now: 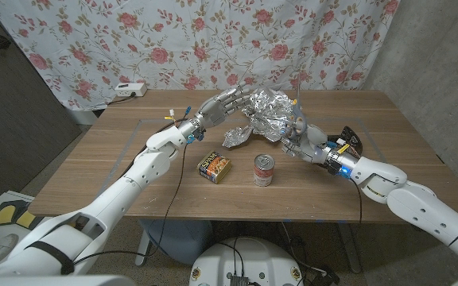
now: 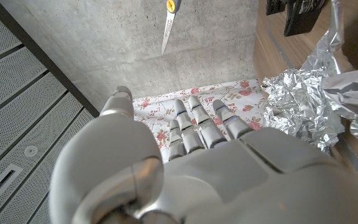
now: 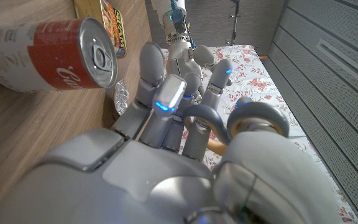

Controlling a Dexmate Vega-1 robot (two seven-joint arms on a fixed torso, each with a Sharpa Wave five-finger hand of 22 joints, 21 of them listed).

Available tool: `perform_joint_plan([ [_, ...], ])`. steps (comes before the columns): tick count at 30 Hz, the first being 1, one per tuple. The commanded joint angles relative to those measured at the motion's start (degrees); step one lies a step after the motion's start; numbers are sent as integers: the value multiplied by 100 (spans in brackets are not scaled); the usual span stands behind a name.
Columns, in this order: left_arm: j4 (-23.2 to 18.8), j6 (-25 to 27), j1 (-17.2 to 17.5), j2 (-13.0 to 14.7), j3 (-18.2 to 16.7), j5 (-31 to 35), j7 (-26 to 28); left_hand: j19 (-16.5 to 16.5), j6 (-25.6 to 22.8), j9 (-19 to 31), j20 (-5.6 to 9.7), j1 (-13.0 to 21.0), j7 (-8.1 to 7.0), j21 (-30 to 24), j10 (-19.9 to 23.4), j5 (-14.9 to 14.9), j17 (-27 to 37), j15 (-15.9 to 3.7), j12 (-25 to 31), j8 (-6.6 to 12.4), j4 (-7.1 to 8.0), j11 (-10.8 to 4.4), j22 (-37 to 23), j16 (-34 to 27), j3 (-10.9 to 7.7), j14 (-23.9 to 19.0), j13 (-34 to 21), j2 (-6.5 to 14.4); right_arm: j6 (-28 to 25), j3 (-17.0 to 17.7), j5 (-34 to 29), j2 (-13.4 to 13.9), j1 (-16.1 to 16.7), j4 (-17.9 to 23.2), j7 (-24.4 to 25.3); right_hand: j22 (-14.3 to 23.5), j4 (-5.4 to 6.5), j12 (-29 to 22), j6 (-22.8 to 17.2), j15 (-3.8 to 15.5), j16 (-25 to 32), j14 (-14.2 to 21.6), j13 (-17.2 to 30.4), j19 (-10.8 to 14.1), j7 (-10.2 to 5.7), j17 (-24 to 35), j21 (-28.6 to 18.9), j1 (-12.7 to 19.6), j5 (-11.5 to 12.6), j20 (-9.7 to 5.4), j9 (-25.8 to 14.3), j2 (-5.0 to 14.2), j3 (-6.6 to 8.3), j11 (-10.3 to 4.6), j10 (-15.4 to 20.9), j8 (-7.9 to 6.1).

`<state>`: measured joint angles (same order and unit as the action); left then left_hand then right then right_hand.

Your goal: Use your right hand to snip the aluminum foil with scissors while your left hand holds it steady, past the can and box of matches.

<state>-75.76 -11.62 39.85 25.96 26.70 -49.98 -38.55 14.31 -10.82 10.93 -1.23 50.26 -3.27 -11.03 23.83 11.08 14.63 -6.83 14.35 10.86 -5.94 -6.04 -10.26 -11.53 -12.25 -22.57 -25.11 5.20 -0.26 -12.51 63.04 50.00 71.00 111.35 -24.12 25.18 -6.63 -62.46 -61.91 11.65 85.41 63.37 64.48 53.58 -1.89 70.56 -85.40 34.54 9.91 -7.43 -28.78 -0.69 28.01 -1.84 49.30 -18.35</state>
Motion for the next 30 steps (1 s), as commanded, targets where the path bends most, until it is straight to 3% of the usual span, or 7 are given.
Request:
perform_joint_plan([
  [1, 78, 39, -11, -29, -2, -35, -33, -26, 2, 3, 16, -20, 25, -19, -1, 15, -3, 13, -6, 11, -11, 26, -15, -29, -35, 13, -32, 16, -45, -9, -84, 116, -61, 122, 79, -51, 63, 30, -18, 61, 60, 63, 9, 107, 40, 8, -39, -221, 43, -480, 14, -89, -108, -866, 952, 27],
  [7, 112, 43, 3, -51, -6, -52, -42, -26, 9, 3, 22, -32, 16, -26, 5, 16, -15, -3, -4, 17, -31, 12, -14, -37, -49, 5, -35, 11, -11, 38, -253, 238, -53, 219, 167, -91, 139, 87, -59, 58, 104, 83, -51, 174, 85, 12, -50, -494, 65, -478, 42, -233, -242, -844, 990, 38],
  [11, 140, 50, 3, -65, -17, -75, -56, -28, 12, 2, 31, -33, 14, -29, 8, 17, -25, -11, -4, 21, -50, 2, -13, -40, -59, 1, -37, 4, -13, 62, -278, 297, -52, 264, 175, -136, 261, 157, -91, 54, 155, 78, -133, 229, 142, 13, -32, -919, 99, -476, 86, -492, -461, -756, 1040, 70],
  [13, 168, 40, -12, -73, -14, -71, -83, -27, 15, 2, 35, -37, 13, -31, 22, 18, -27, -21, 1, 22, -54, -5, -12, -44, -65, -3, -37, 8, -19, 66, -318, 322, -52, 292, 228, -149, 355, 170, -107, 53, 173, 78, -135, 251, 186, 11, -19, -1119, 123, -477, 103, -511, -527, -689, 1041, 89],
  [24, 253, 17, -26, -119, -22, -83, -134, -35, 60, 0, 39, -71, 17, -35, 16, 18, -40, -15, -3, 17, -70, -3, -11, -49, -82, 3, -41, 8, -63, 89, -409, 442, -51, 423, 356, -121, 492, 243, -177, 52, 236, 91, -239, 311, 258, 15, -20, -1473, 189, -475, 87, -626, -660, -649, 1097, 86],
  [30, 271, 9, -17, -125, -37, -90, -142, -36, 85, -1, 34, -81, 16, -37, 13, 18, -46, -10, -5, 12, -80, -5, -11, -53, -91, 0, -43, 7, -93, 158, -511, 585, -16, 559, 454, -87, 636, 260, -187, 44, 276, 71, -239, 321, 355, 20, 0, -1887, 205, -472, 92, -818, -871, -532, 1090, 115],
])
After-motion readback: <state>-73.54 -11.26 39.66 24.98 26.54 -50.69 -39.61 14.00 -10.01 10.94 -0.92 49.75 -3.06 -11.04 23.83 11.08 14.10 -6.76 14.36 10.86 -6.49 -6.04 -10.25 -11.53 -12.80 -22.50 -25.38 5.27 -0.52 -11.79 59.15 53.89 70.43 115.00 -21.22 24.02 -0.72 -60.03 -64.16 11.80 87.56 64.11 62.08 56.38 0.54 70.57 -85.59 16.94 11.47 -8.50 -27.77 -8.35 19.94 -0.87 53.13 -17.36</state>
